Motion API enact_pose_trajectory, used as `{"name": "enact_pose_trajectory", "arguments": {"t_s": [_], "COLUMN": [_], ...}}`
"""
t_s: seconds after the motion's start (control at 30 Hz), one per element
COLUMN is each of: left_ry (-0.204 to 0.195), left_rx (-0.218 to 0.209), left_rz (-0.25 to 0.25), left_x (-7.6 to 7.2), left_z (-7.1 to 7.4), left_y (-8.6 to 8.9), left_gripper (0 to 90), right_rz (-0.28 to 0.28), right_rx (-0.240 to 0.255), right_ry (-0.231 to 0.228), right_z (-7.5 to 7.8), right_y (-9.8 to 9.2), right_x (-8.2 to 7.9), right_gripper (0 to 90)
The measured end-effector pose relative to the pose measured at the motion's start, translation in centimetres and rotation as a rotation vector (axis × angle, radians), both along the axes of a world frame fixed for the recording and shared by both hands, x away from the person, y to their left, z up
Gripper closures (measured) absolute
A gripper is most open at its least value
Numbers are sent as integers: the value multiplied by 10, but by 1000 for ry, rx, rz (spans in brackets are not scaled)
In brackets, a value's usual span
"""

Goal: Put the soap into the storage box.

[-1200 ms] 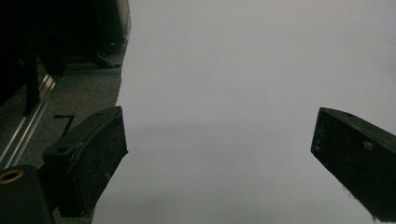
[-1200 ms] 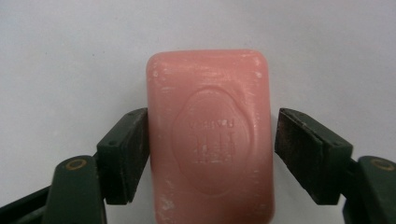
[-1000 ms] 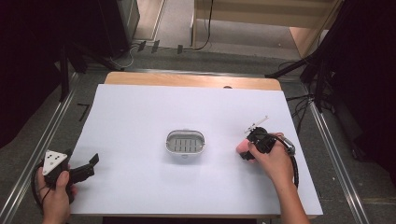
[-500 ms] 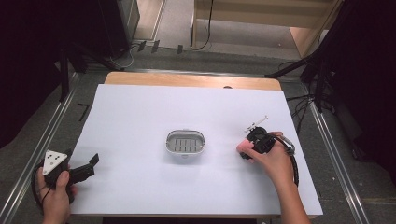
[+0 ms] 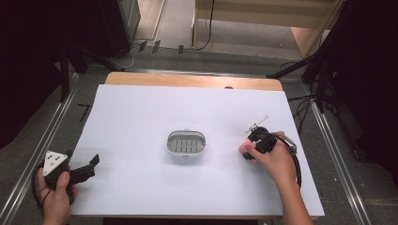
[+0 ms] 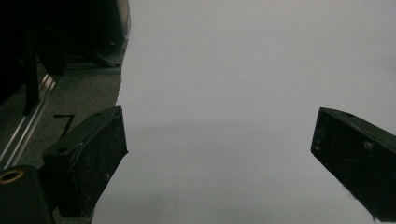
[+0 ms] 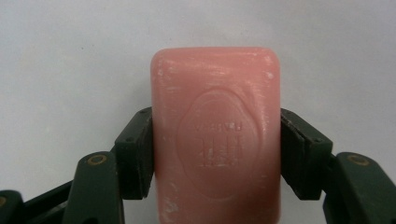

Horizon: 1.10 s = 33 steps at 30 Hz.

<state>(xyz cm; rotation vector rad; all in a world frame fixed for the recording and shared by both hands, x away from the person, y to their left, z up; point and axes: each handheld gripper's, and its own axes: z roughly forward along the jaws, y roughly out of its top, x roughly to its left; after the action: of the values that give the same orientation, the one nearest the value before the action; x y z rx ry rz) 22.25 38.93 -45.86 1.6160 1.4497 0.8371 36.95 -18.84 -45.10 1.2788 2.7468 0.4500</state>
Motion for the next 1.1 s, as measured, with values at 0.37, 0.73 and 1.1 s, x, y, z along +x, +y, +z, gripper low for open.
{"name": "enact_pose_trajectory", "arguments": {"t_s": [0.37, 0.73, 1.1], "left_ry": [0, 0, 1], "left_rx": [6, 7, 10], "left_rz": [1, -1, -4], "left_x": [0, 0, 1], "left_z": [0, 0, 0], "left_y": [-1, -1, -1], "left_gripper": [42, 42, 43], "right_rz": [53, 168, 270], "right_rx": [-11, 33, 43], "right_ry": [-20, -75, -90], "right_z": [6, 26, 33], "right_y": [0, 12, 32], "right_x": [0, -4, -4], "right_gripper": [386, 385, 385]}}
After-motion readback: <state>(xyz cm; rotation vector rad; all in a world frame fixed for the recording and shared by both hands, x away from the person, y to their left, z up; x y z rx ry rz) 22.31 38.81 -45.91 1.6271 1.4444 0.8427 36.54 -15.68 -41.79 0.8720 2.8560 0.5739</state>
